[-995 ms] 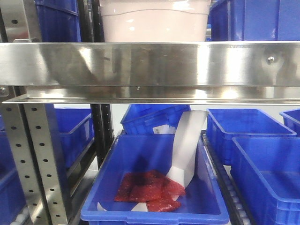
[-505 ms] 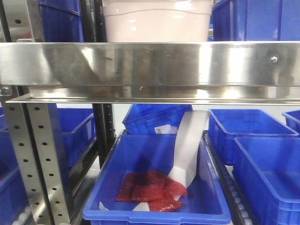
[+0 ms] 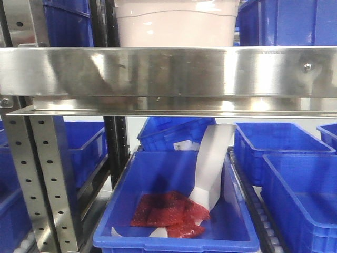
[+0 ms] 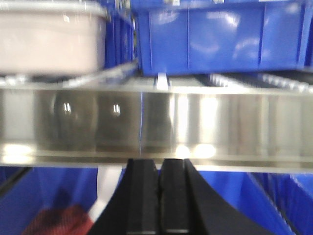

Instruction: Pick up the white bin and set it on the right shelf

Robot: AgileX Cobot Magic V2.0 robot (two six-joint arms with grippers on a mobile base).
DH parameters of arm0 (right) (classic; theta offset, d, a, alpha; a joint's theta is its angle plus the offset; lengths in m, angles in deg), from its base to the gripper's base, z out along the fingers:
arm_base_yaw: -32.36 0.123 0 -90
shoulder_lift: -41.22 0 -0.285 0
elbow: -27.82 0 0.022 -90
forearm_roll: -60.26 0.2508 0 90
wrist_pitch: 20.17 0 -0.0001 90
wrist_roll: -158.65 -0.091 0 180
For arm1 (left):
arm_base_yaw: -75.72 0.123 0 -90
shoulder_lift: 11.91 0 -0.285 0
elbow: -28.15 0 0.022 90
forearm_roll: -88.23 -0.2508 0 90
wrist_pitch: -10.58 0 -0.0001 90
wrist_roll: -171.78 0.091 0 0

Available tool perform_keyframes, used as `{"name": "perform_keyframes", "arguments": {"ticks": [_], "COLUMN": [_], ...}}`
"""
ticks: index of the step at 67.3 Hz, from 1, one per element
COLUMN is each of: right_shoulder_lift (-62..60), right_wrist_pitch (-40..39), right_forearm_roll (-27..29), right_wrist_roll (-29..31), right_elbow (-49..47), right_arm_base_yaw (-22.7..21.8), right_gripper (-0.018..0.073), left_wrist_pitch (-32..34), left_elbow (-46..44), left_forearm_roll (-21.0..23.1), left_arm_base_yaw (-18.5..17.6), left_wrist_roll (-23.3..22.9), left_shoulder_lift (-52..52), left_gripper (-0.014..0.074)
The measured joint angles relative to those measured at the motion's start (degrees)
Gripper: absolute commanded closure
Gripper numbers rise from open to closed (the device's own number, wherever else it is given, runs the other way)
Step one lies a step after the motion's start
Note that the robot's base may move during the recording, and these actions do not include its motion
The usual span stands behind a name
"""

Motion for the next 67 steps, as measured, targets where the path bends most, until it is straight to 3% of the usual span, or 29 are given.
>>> {"name": "perform_keyframes", "arguments": {"ticks": [67], "right_shoulder_lift": [0.0], "right_wrist_pitch": [1.7], "right_forearm_roll": [2.3], "right_wrist_roll": [0.0], "right_elbow": [0.0], "right_arm_base_yaw": [0.0], "right_gripper": [0.0531], "left_wrist_pitch": [0.0], "left_elbow": [0.0], "left_forearm_roll": [0.0], "left_arm_base_yaw": [0.0], "left_wrist_roll": [0.0], "left_shoulder_lift": [0.0], "left_gripper": [0.0715]}}
